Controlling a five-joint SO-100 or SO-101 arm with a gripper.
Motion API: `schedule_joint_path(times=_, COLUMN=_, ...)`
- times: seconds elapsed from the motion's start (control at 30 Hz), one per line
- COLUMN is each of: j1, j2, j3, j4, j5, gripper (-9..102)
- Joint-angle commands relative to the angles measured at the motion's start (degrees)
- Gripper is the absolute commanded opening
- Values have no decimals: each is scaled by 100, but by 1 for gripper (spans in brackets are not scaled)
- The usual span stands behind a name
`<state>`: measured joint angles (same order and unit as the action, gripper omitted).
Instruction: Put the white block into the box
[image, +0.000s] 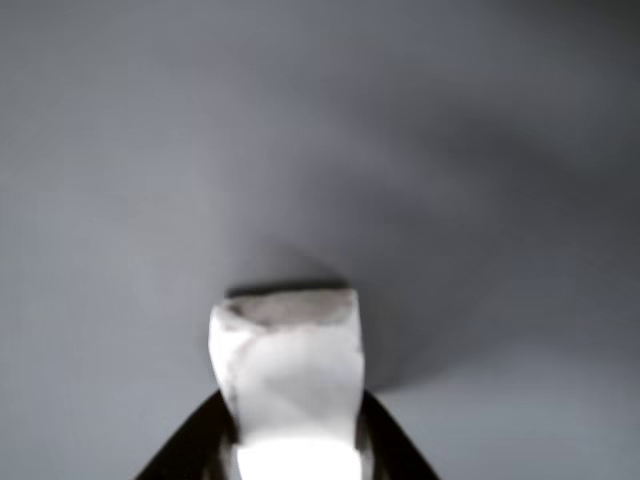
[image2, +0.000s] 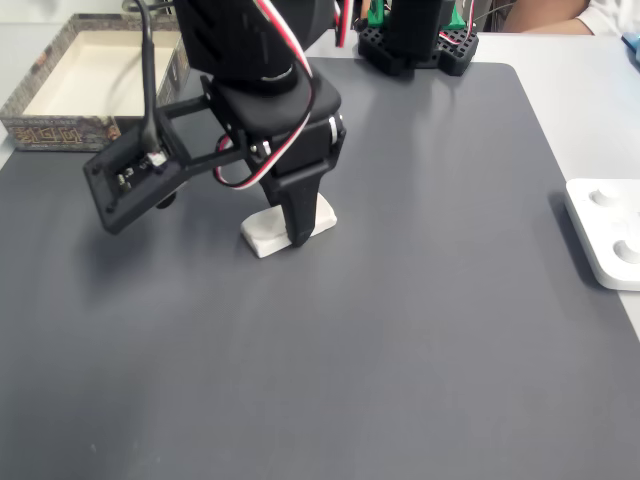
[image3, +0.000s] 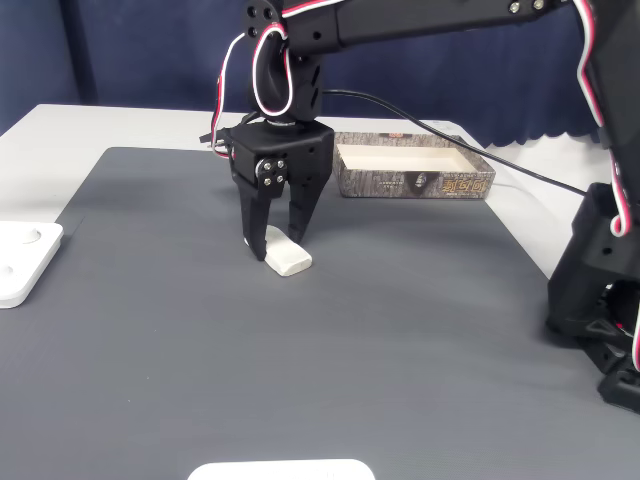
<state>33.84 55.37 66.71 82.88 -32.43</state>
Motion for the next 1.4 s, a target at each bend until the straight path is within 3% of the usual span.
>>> schedule_joint_path(times=0.0, j1=97, j2=1037, j3=167, j4=158, j5=9, gripper=-2)
schedule_joint_path(times=0.33, j1=360, j2=1802, j3=554, j4=668, j5=-9, gripper=-2)
schedule_joint_path(times=1.03, j1=615, j2=2109, j3=800, j4=668, j5=0, gripper=-2)
schedule_joint_path(times=1.37, j1=1397, j2=2821, j3=1266, j4=659, j5=149, gripper=-2)
